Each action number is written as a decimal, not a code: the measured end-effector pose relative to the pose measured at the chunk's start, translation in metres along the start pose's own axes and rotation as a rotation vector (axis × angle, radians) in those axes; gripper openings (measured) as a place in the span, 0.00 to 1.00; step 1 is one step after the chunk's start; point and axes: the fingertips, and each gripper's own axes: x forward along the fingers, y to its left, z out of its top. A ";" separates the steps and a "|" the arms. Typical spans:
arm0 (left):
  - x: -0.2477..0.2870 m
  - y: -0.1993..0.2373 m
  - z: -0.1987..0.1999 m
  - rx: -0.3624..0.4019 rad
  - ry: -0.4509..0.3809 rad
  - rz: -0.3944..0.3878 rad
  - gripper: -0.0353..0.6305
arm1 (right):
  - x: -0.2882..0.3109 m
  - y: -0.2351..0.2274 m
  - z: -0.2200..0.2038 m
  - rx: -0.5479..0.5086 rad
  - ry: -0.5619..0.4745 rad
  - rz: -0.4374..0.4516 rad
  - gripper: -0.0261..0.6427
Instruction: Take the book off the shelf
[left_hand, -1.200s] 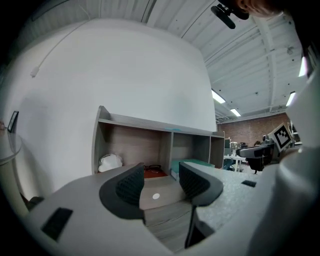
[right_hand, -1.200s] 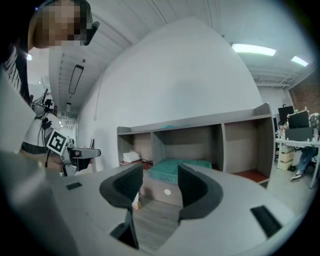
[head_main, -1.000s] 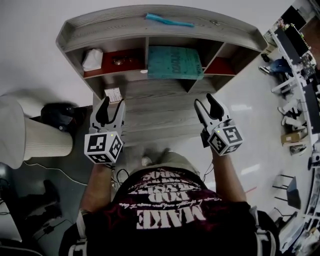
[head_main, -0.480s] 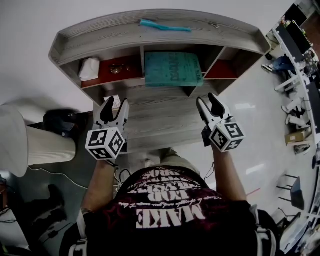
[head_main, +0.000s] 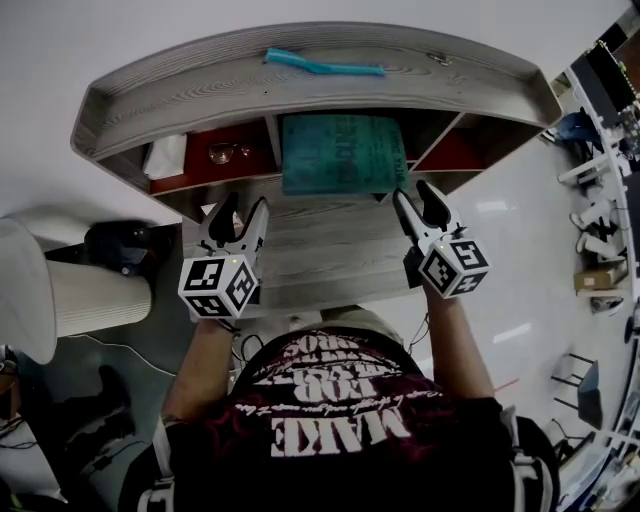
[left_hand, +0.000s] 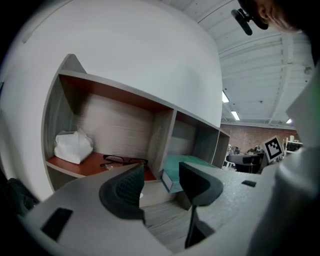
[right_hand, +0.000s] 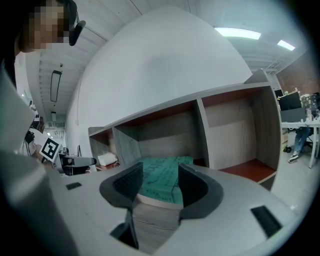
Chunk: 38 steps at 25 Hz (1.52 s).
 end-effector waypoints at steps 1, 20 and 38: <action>0.006 0.001 -0.002 -0.006 0.009 0.000 0.37 | 0.006 -0.004 -0.001 0.003 0.005 0.002 0.37; 0.100 -0.025 -0.050 -0.225 0.175 -0.106 0.41 | 0.068 -0.050 -0.045 0.169 0.124 0.094 0.42; 0.036 -0.079 -0.083 -0.053 0.222 -0.126 0.40 | -0.002 -0.022 -0.057 0.155 0.072 0.018 0.40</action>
